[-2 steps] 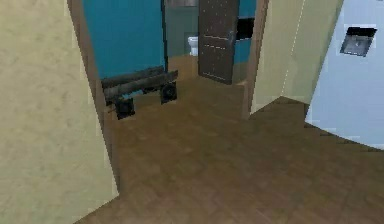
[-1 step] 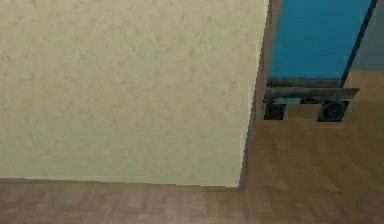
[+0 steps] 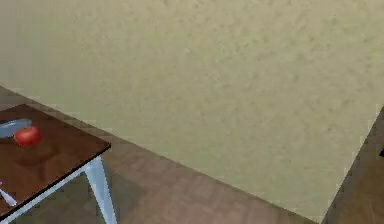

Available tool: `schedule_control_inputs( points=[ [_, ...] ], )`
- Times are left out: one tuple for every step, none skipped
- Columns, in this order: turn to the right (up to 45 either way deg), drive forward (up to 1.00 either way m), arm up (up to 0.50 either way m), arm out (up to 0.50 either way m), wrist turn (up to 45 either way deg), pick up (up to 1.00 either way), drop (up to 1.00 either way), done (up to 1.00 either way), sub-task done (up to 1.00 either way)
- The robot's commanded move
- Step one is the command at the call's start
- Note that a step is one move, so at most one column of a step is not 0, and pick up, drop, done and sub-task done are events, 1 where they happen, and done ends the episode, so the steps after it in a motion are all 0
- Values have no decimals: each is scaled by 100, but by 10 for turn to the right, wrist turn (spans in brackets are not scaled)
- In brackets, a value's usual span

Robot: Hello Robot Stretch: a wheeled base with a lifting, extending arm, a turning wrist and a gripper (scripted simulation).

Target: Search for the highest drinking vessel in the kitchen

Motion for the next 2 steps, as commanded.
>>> schedule_control_inputs(
  points=[
    [0,95,0,0,0,0,0,0,0],
    [-450,0,0,0,0,0,0,0,0]
  ],
)
